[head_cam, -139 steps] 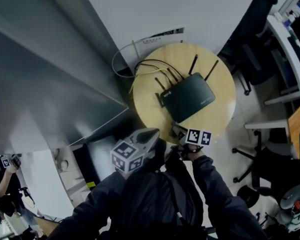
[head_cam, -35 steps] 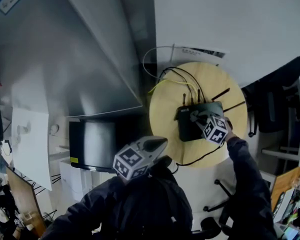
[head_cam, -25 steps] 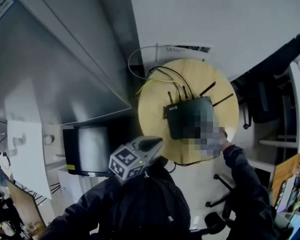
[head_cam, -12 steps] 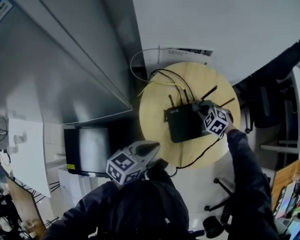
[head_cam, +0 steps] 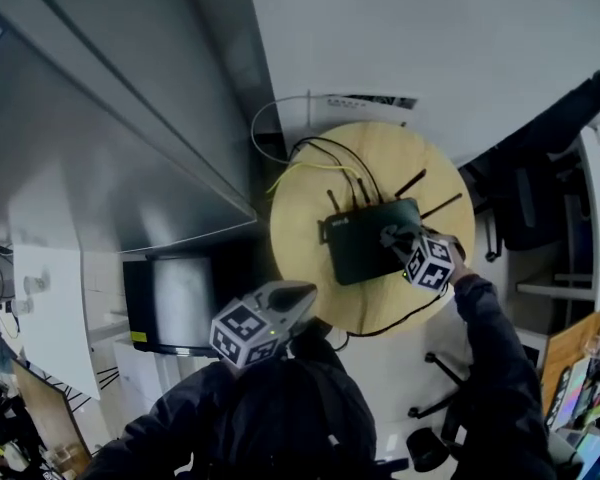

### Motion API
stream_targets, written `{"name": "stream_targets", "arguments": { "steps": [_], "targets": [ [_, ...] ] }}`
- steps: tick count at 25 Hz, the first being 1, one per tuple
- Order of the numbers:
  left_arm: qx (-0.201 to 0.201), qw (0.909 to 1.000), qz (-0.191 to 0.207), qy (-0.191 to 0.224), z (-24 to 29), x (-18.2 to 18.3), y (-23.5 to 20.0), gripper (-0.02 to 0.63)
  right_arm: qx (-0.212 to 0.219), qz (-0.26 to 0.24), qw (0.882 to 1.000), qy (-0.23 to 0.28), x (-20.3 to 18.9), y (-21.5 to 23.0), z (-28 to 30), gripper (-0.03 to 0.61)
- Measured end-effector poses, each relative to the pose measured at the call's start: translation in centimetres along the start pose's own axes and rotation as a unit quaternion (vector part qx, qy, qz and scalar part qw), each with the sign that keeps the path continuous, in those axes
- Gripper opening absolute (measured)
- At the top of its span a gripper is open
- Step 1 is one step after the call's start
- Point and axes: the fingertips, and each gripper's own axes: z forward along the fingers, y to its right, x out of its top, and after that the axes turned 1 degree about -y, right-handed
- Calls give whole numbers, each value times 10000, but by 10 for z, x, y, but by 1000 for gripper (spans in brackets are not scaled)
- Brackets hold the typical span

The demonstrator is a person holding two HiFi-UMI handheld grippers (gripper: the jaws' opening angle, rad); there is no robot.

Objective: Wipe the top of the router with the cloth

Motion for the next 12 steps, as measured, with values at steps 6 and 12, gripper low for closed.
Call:
{"name": "stream_targets", "arguments": {
  "steps": [6, 12],
  "targets": [
    [-188, 9997, 80, -93, 11, 2, 5, -8, 482, -40, 9988, -49, -17, -51, -17, 69],
    [-188, 9997, 86, -121, 12, 2, 6, -8, -119, 536, 9984, 119, -21, -15, -20, 69]
  ]
}}
